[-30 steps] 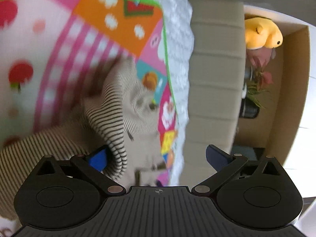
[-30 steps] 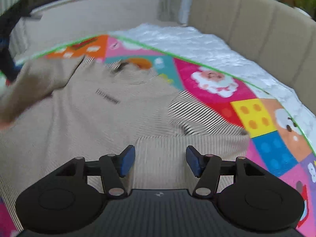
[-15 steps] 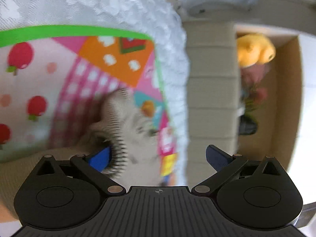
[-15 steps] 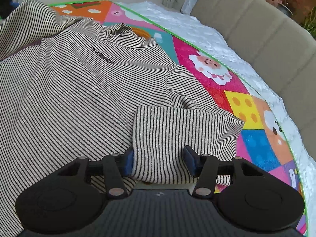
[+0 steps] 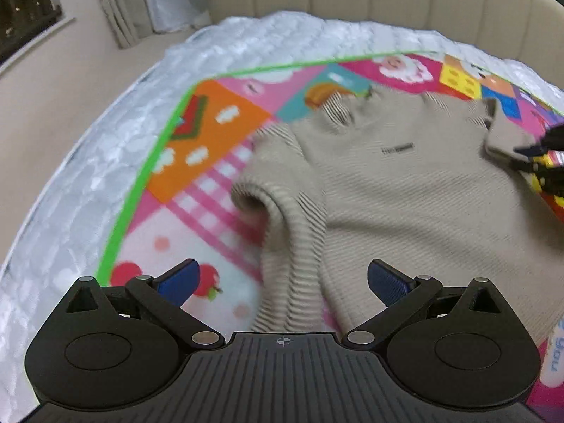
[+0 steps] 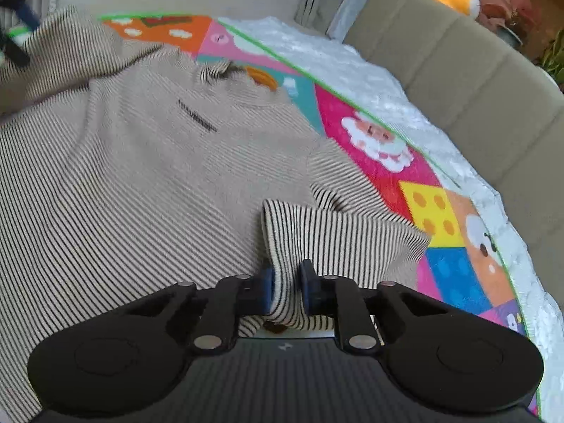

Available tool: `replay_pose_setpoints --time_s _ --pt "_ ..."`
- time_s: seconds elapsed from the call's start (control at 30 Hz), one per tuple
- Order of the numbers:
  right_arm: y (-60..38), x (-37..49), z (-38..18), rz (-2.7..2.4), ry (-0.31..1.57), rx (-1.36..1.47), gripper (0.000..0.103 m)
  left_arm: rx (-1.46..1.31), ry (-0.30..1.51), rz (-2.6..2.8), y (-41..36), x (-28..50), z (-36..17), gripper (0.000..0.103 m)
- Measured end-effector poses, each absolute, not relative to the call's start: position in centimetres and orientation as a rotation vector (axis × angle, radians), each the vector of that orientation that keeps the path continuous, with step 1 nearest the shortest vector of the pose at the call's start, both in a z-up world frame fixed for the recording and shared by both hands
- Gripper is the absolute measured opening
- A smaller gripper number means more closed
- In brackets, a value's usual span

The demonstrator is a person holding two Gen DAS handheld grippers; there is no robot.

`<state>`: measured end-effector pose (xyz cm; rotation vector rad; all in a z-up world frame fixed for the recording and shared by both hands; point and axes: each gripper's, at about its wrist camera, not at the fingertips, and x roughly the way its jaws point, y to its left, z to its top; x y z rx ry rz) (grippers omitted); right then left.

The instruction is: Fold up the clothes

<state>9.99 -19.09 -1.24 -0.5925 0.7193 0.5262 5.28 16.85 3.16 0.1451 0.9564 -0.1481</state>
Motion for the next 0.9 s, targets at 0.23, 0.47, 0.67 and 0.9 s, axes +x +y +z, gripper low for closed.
replay_pose_setpoints --time_s 0.23,0.47,0.67,0.9 --pt "-21.0 13.3 4.9 0.460 0.651 -0.421 0.010 -0.024 0.937 -0.100 18.0 6.4 3.8 0.103" --pt "-18.8 18.8 15.9 0.476 0.514 -0.250 0.010 -0.090 0.928 -0.112 18.5 6.8 3.7 0.103" --pt "-12.2 20.2 19.2 0.636 0.475 -0.251 0.001 -0.109 0.939 -0.105 20.2 6.2 3.0 0.103" --pt "-7.3 19.3 17.3 0.766 0.484 -0.251 0.001 -0.081 0.982 -0.191 21.3 4.1 2.1 0.103"
